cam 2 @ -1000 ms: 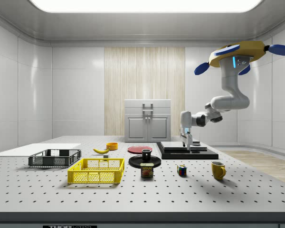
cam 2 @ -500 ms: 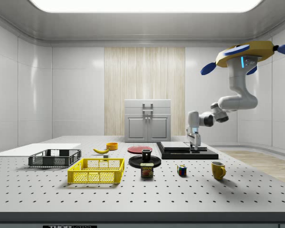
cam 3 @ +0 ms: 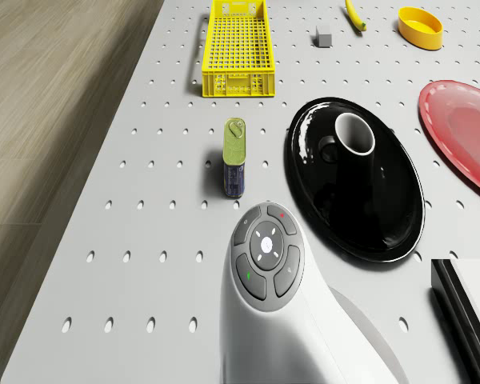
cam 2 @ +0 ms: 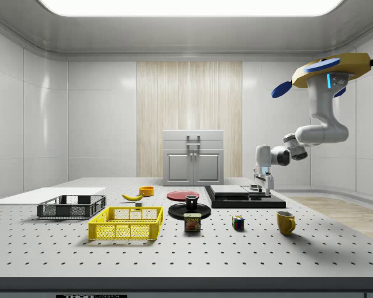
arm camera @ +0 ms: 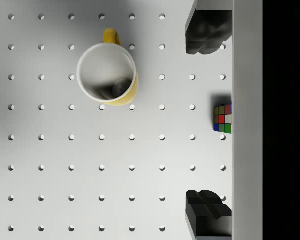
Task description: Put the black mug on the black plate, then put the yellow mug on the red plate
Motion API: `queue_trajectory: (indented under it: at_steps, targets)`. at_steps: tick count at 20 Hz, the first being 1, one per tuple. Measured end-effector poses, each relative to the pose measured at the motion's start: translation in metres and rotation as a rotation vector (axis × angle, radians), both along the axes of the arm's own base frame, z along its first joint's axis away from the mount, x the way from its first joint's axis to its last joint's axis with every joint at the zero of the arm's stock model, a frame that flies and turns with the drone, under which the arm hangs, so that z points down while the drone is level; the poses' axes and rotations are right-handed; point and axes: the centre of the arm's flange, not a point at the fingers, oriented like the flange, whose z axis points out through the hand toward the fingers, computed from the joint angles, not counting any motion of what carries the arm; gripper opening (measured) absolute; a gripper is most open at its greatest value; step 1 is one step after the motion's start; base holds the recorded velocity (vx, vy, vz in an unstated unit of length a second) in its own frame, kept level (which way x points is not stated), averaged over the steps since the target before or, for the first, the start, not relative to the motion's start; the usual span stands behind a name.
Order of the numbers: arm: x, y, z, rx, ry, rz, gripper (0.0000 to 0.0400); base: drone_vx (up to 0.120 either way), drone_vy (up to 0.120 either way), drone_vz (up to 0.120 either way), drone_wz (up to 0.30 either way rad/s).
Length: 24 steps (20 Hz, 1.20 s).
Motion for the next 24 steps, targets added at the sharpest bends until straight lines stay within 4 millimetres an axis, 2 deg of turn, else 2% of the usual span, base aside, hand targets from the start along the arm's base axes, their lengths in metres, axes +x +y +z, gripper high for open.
queue_trajectory:
  at_steps: [6,12,15,24]
  targets:
    - [0.0000,0.0000,0.0000,0.000,0.000,0.000,0.0400,-0.120,0.007,0.000,0.000]
    - [0.0000,0.0000,0.0000,0.000,0.000,0.000,0.0400,0.000,0.000,-0.113,0.000]
    - [0.0000,0.0000,0.0000,0.000,0.000,0.000,0.0400,-0.027,0.107,0.000,0.000]
    - [0.0000,0.0000,0.0001,0.000,0.000,0.000,0.0400,-0.107,0.000,0.000,0.000]
